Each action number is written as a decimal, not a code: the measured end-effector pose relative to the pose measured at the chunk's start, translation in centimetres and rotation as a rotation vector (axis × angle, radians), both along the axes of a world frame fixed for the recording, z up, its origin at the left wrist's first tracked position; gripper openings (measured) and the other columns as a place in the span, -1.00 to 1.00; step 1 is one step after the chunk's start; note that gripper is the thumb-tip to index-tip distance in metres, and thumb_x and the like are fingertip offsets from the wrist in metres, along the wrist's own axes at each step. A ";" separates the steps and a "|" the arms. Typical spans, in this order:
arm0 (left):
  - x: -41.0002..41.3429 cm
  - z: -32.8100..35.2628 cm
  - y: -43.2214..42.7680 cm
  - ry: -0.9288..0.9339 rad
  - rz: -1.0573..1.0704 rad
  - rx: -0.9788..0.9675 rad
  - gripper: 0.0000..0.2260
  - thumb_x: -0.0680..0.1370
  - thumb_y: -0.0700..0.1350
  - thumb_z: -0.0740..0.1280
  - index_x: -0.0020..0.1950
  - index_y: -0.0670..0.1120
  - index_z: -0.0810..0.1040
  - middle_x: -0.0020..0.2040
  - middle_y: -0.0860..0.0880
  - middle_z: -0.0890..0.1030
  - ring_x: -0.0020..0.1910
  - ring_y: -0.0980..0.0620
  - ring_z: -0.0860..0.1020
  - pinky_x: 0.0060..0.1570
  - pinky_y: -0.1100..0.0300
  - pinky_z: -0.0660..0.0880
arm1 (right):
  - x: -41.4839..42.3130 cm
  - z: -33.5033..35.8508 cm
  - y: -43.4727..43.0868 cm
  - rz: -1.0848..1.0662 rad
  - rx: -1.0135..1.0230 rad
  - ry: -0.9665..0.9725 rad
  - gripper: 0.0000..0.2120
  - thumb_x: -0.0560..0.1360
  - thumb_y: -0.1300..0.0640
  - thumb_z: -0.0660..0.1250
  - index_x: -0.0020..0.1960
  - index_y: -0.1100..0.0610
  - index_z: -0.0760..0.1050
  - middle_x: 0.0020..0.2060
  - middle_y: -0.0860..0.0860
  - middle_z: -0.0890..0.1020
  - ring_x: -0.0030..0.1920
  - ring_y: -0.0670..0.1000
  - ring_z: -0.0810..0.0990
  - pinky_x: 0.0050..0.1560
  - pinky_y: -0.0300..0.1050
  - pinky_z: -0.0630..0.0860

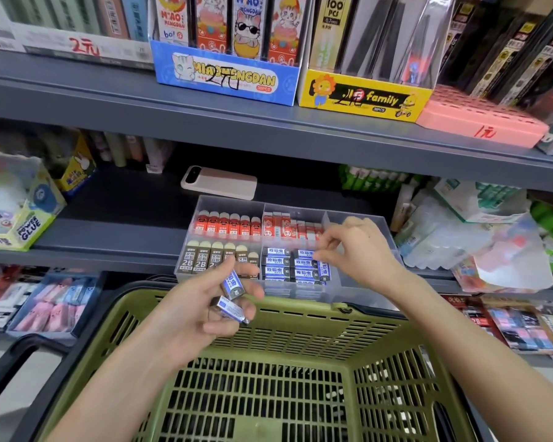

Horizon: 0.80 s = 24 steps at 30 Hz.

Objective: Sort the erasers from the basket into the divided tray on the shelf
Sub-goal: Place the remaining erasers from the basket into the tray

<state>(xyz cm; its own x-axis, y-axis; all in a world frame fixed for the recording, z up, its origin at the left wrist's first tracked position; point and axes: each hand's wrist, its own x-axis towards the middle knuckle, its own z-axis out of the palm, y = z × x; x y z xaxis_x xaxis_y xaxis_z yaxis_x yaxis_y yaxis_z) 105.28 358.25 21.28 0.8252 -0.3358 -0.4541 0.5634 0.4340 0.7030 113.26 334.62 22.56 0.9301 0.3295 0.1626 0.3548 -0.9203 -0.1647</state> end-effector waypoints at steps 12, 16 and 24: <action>0.0 -0.5 0.0 0.012 0.002 -0.011 -0.63 0.48 0.02 0.25 0.13 -0.24 0.51 -0.26 -0.15 0.60 -0.44 -0.01 0.52 -0.70 0.34 0.22 | -1.4 -1.4 -0.6 0.146 -0.250 -0.237 -0.86 0.37 0.08 0.48 -0.32 0.12 0.64 -0.28 0.00 0.60 -0.23 0.13 0.49 -0.25 -0.08 0.23; -0.1 -0.4 -0.2 0.025 0.007 -0.024 -0.61 0.47 0.05 0.25 0.11 -0.23 0.52 -0.24 -0.17 0.62 -0.45 -0.03 0.53 -0.71 0.34 0.21 | -2.3 -0.8 -0.5 0.088 -0.094 -0.265 -0.95 0.39 0.18 0.46 -0.25 0.12 0.67 -0.23 0.00 0.64 -0.20 0.16 0.50 -0.23 -0.03 0.28; -0.2 0.0 -1.7 -0.022 -0.059 0.008 -0.61 0.45 0.21 0.20 0.13 0.09 0.64 -0.19 -0.11 0.52 -0.46 0.06 0.42 -0.66 0.35 0.14 | -6.6 1.6 4.0 0.097 0.571 0.193 -0.78 0.35 -0.24 0.34 -0.10 -0.15 0.59 -0.26 -0.27 0.60 -0.07 -0.23 0.46 -0.04 -0.37 0.34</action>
<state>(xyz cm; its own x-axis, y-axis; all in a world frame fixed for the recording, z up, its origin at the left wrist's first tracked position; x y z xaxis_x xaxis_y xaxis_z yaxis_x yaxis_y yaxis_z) 105.12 356.59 21.32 0.8141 -0.3800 -0.4391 0.5721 0.3948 0.7189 106.68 338.57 24.20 0.9303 0.3249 0.1701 0.3474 -0.6324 -0.6924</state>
